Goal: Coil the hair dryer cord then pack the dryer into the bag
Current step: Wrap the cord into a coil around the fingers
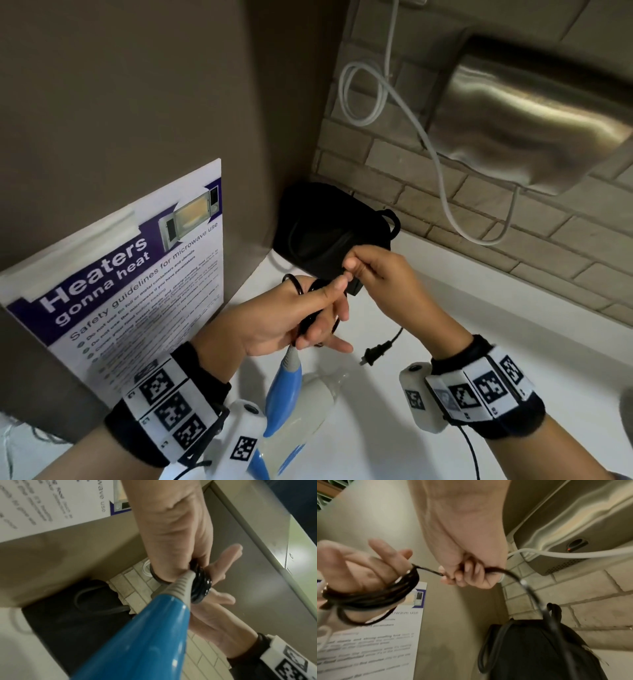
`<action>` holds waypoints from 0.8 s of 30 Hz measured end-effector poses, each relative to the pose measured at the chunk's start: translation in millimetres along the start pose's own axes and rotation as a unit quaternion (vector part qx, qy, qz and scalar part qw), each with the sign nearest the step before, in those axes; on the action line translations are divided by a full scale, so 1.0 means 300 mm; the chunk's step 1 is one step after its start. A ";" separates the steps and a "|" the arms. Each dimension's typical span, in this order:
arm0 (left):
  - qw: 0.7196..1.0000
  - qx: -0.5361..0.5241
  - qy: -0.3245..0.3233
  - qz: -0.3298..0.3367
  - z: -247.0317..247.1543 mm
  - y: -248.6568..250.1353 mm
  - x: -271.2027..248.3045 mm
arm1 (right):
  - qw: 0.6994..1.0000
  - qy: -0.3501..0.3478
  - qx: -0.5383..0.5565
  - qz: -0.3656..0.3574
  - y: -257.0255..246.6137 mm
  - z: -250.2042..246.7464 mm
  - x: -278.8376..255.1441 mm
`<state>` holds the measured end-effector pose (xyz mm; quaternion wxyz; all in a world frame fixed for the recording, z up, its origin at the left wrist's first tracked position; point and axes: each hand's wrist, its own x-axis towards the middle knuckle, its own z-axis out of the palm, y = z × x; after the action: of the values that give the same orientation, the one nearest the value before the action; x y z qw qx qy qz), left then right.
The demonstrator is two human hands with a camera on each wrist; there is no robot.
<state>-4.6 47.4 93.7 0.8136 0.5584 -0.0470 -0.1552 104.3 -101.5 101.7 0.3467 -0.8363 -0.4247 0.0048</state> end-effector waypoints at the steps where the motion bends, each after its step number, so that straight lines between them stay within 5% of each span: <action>1: 1.000 -0.008 -0.005 -0.001 -0.003 -0.003 0.002 | 1.000 -0.022 0.018 0.011 0.004 0.011 -0.002; 6: 0.996 -0.057 -0.072 0.011 -0.055 -0.020 0.004 | 0.972 -0.120 0.182 0.084 -0.044 0.012 -0.030; 10: 0.975 -0.098 -0.199 -0.018 -0.071 -0.019 0.013 | 0.929 -0.253 0.257 0.088 -0.111 0.001 -0.055; 13: 0.953 -0.100 -0.282 -0.039 -0.075 -0.023 0.016 | 0.915 -0.283 0.279 0.074 -0.152 -0.009 -0.055; 18: 0.962 -0.099 -0.253 -0.030 -0.088 -0.036 0.011 | 0.932 -0.268 0.226 0.090 -0.167 -0.045 -0.058; 24: 0.955 -0.090 -0.282 -0.023 -0.081 -0.034 0.011 | 0.904 -0.330 0.247 0.114 -0.171 -0.063 -0.062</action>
<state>2.6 64.8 74.8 0.8102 0.4177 -0.2475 -0.3284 61.9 -105.3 140.6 0.3789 -0.7173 -0.4017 0.4250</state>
